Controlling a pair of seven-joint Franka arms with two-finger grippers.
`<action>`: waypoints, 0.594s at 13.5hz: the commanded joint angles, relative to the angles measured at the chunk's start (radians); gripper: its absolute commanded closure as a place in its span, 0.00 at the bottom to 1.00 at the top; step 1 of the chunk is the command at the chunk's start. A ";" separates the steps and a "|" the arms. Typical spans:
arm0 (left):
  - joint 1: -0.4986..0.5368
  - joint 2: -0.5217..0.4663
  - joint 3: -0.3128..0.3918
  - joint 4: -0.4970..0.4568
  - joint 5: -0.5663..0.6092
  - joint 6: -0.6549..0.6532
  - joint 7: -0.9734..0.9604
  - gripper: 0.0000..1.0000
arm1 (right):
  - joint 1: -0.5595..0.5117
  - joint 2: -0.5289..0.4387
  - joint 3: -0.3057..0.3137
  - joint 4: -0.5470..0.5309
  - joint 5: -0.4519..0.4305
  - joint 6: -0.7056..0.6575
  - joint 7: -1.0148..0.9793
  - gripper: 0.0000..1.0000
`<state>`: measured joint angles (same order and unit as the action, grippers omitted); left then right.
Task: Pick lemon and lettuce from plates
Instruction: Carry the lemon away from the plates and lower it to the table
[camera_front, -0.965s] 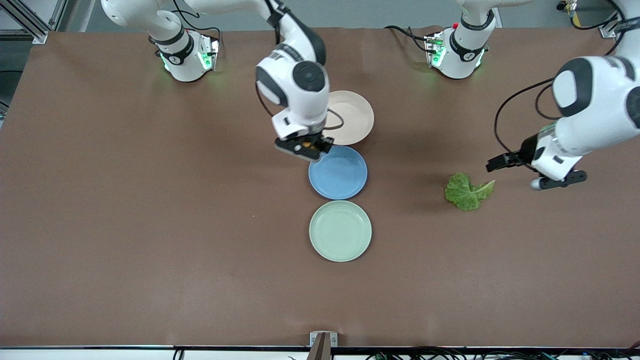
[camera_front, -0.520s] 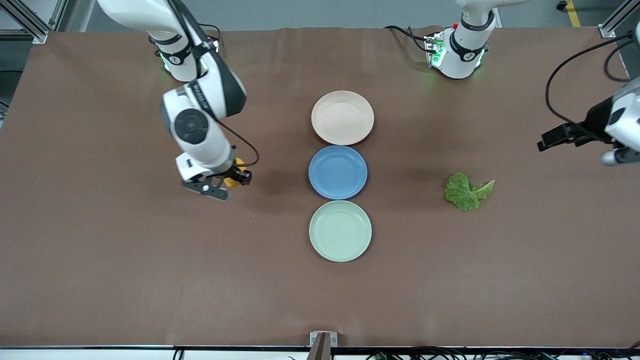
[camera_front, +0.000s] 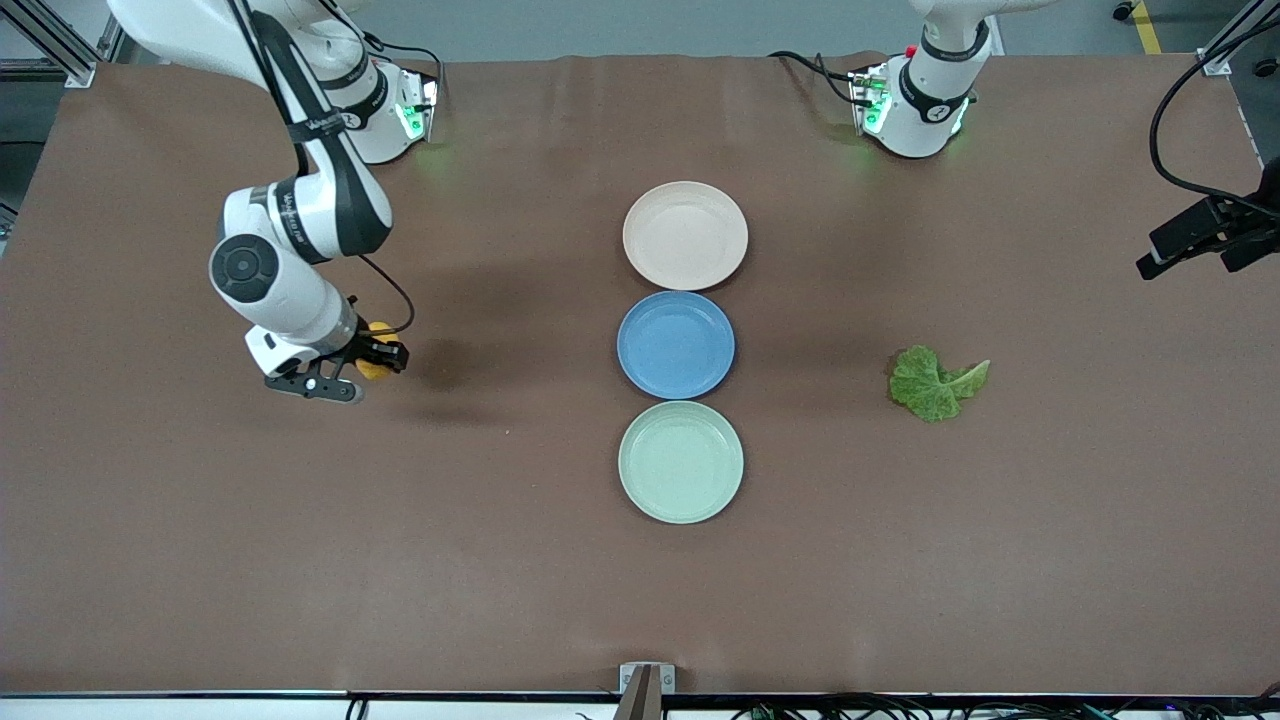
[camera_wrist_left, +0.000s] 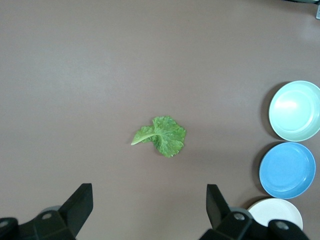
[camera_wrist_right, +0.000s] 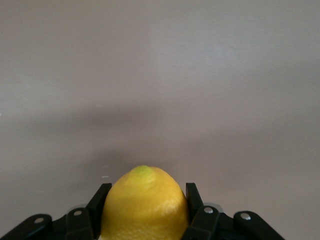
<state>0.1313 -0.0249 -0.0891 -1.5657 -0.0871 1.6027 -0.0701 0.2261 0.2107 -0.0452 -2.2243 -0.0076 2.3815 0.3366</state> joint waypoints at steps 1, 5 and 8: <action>-0.001 0.022 -0.024 0.055 0.021 -0.033 -0.007 0.00 | -0.088 -0.044 0.024 -0.090 0.000 0.086 -0.115 0.98; 0.001 0.036 -0.024 0.055 0.020 -0.033 -0.007 0.00 | -0.148 0.025 0.025 -0.130 0.000 0.231 -0.224 0.98; 0.004 0.040 -0.024 0.056 0.021 -0.033 -0.005 0.00 | -0.165 0.050 0.025 -0.130 0.000 0.240 -0.269 0.98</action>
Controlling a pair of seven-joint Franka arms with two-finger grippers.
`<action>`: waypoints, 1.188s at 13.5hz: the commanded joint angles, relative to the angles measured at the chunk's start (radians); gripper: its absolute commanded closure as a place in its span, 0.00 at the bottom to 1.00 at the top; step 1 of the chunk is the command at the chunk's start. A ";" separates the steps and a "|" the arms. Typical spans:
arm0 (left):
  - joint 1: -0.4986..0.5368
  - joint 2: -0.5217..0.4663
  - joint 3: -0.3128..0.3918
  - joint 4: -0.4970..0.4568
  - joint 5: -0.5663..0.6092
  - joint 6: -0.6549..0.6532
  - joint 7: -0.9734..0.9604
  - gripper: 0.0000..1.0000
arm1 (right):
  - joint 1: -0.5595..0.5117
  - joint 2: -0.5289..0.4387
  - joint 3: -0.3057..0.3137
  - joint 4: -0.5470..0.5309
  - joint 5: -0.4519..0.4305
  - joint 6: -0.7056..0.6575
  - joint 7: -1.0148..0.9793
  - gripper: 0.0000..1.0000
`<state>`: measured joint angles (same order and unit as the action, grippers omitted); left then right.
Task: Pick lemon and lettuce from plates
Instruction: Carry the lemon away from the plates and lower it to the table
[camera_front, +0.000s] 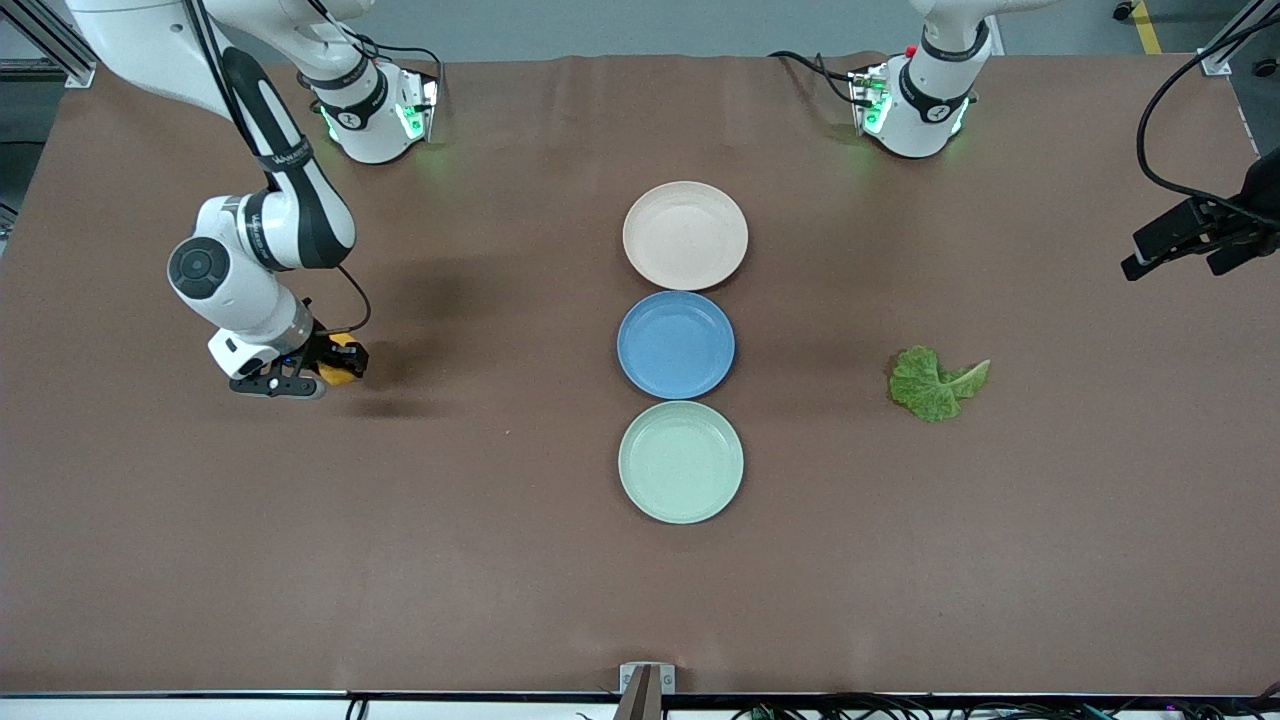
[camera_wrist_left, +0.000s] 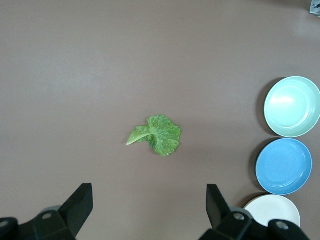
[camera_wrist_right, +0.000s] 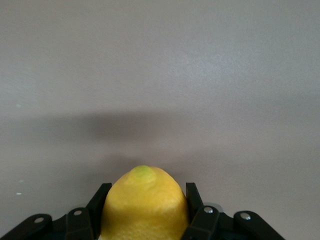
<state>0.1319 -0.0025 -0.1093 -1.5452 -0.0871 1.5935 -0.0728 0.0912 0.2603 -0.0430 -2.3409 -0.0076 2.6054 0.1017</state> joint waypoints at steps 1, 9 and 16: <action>0.005 0.024 -0.003 0.036 0.020 -0.024 -0.002 0.00 | -0.030 0.011 0.023 -0.014 0.000 0.018 -0.055 0.97; -0.037 0.033 0.009 0.043 0.021 -0.024 -0.004 0.00 | -0.028 0.085 0.058 -0.069 0.001 0.153 -0.060 0.96; -0.207 0.032 0.180 0.045 0.021 -0.024 -0.004 0.00 | -0.027 0.085 0.074 -0.067 0.021 0.148 -0.065 0.06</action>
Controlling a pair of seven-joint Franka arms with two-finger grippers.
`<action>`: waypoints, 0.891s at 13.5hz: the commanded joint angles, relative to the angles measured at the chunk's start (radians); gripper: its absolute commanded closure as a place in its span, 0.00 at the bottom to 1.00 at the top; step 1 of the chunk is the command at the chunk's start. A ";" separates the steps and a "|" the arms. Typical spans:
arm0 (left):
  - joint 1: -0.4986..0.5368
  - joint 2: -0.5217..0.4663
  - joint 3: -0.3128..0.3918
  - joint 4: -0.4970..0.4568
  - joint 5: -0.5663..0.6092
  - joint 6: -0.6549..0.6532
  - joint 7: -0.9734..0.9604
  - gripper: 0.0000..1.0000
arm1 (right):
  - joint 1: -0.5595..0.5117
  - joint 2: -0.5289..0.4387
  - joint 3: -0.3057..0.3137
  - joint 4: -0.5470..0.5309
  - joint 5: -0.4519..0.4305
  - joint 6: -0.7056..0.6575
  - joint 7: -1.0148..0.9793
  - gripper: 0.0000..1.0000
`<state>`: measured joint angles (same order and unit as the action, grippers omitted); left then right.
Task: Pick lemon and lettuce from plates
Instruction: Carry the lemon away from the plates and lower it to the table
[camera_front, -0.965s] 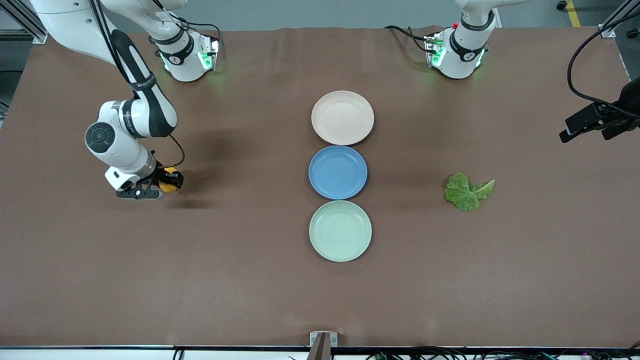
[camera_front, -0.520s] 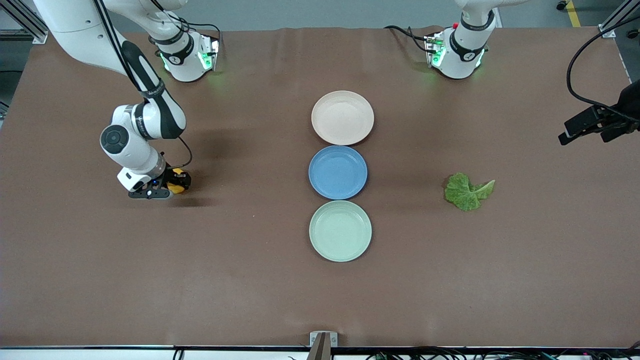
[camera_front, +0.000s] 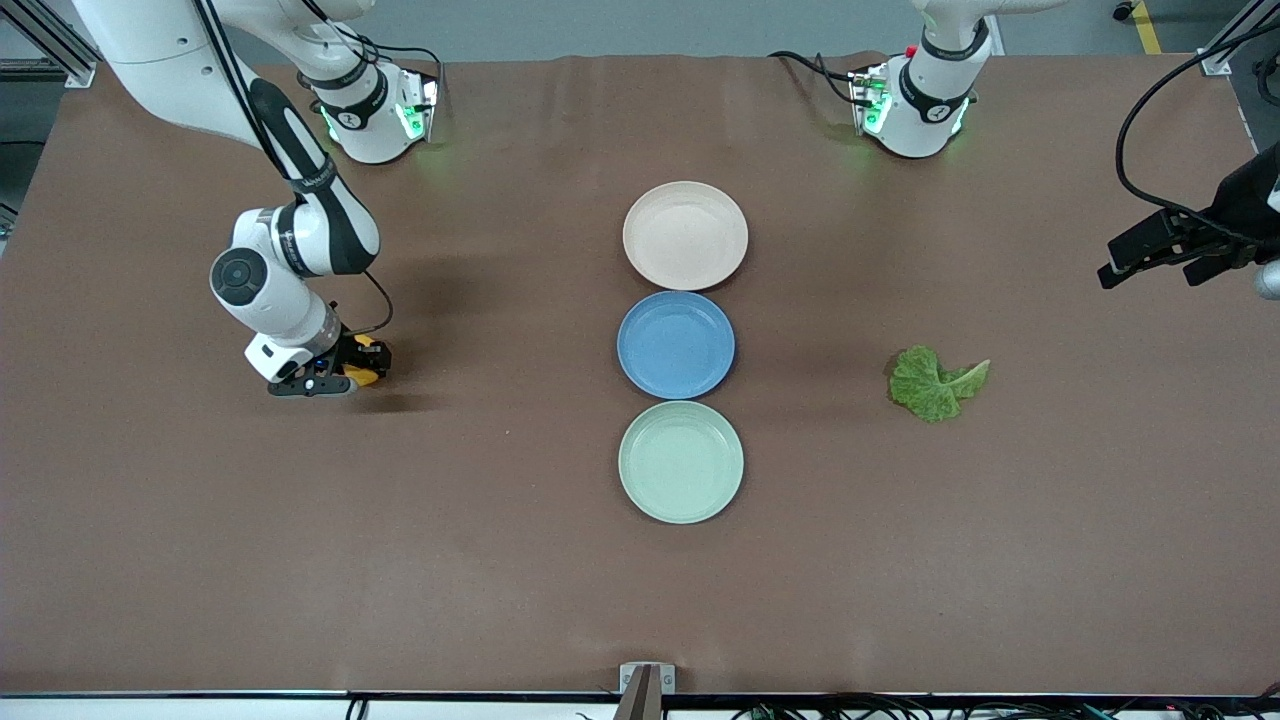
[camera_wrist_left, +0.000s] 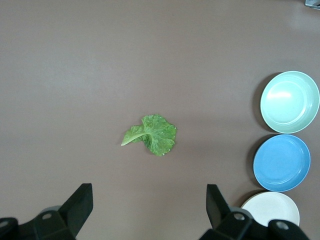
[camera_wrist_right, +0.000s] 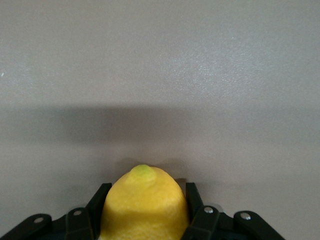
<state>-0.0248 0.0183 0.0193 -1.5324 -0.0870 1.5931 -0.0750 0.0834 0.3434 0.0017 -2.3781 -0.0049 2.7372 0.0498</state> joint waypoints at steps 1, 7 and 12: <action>-0.047 0.011 0.051 0.032 0.023 -0.024 -0.002 0.00 | -0.019 0.000 0.029 -0.024 0.019 0.009 -0.014 0.00; -0.044 0.009 0.050 0.050 0.023 -0.024 0.000 0.00 | -0.024 -0.086 0.024 0.173 0.019 -0.334 -0.015 0.00; -0.043 0.009 0.051 0.055 0.023 -0.028 0.001 0.00 | -0.031 -0.096 0.017 0.517 0.003 -0.787 -0.021 0.00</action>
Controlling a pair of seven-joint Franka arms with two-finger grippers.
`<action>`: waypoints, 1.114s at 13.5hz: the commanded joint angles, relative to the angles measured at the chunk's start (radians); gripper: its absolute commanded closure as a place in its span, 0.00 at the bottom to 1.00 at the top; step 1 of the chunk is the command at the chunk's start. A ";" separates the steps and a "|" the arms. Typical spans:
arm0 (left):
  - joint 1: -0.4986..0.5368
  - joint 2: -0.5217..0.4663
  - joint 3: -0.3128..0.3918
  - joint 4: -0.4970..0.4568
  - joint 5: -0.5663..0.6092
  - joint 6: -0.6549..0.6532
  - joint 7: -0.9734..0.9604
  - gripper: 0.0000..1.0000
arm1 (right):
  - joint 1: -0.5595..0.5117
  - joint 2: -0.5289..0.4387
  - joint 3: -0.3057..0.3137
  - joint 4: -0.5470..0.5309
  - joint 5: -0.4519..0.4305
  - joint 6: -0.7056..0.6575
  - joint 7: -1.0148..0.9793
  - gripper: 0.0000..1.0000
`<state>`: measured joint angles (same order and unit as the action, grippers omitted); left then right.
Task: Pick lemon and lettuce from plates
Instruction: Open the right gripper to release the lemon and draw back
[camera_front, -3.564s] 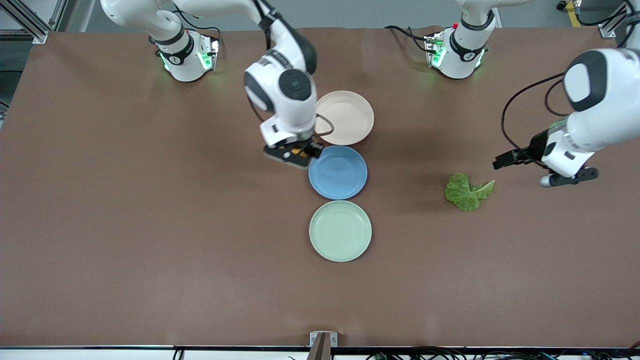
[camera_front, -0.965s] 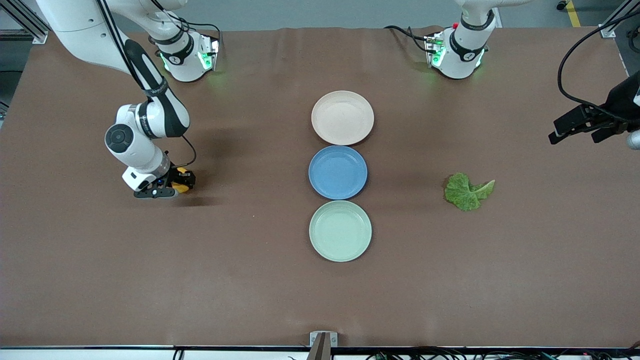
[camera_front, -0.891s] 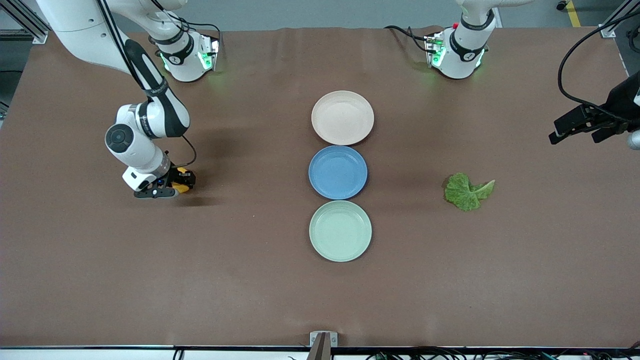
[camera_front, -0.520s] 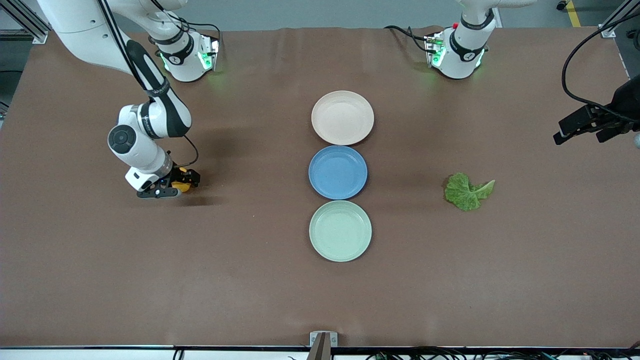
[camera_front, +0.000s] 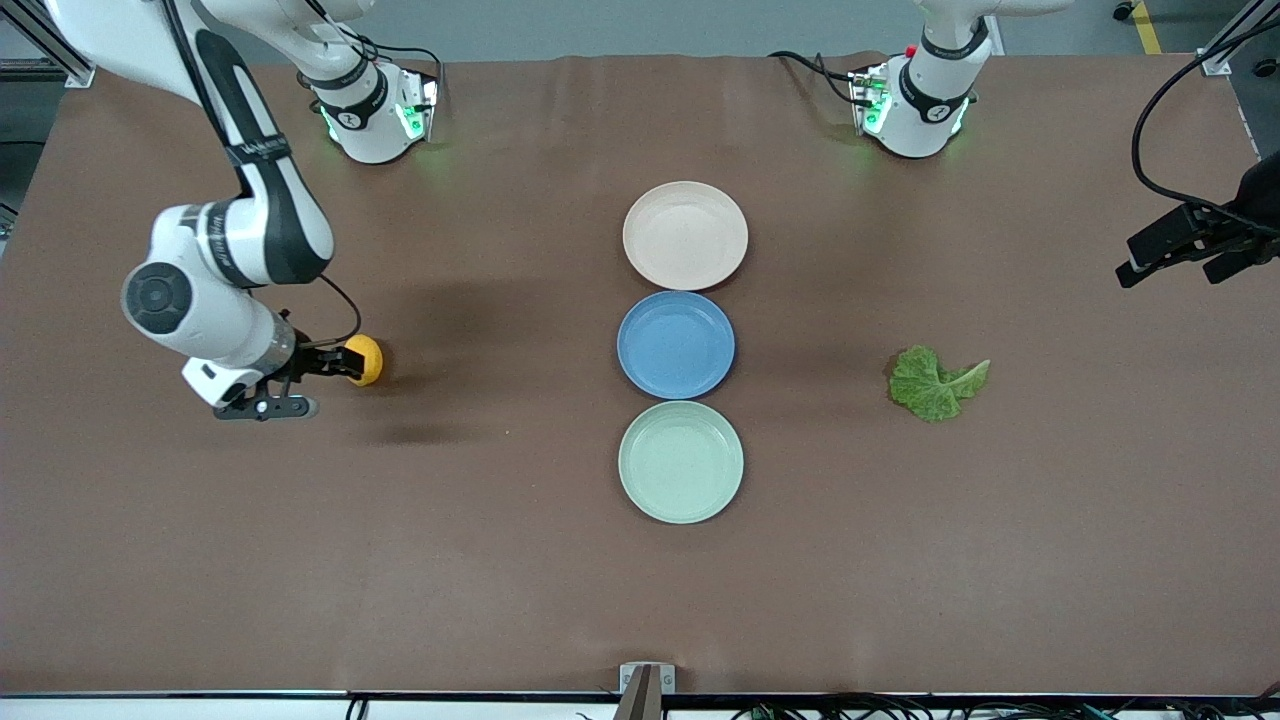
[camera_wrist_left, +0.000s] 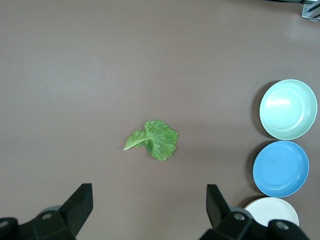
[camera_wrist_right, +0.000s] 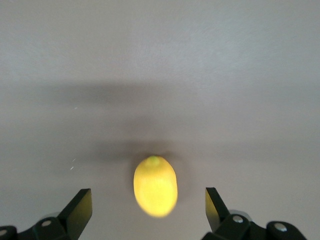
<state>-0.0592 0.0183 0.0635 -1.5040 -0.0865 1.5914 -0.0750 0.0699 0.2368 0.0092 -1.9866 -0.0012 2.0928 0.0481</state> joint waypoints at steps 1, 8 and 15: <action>-0.008 0.011 0.007 0.027 0.022 -0.030 0.001 0.00 | -0.019 0.012 0.009 0.194 -0.008 -0.228 -0.019 0.00; -0.008 0.009 0.009 0.027 0.050 -0.054 0.011 0.00 | -0.101 0.019 0.009 0.497 -0.057 -0.519 -0.111 0.00; -0.008 0.009 0.009 0.027 0.051 -0.054 0.011 0.00 | -0.111 0.021 0.015 0.580 -0.054 -0.629 -0.097 0.00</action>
<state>-0.0593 0.0185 0.0677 -1.5029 -0.0592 1.5594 -0.0734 -0.0406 0.2430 0.0075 -1.4281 -0.0533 1.4826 -0.0541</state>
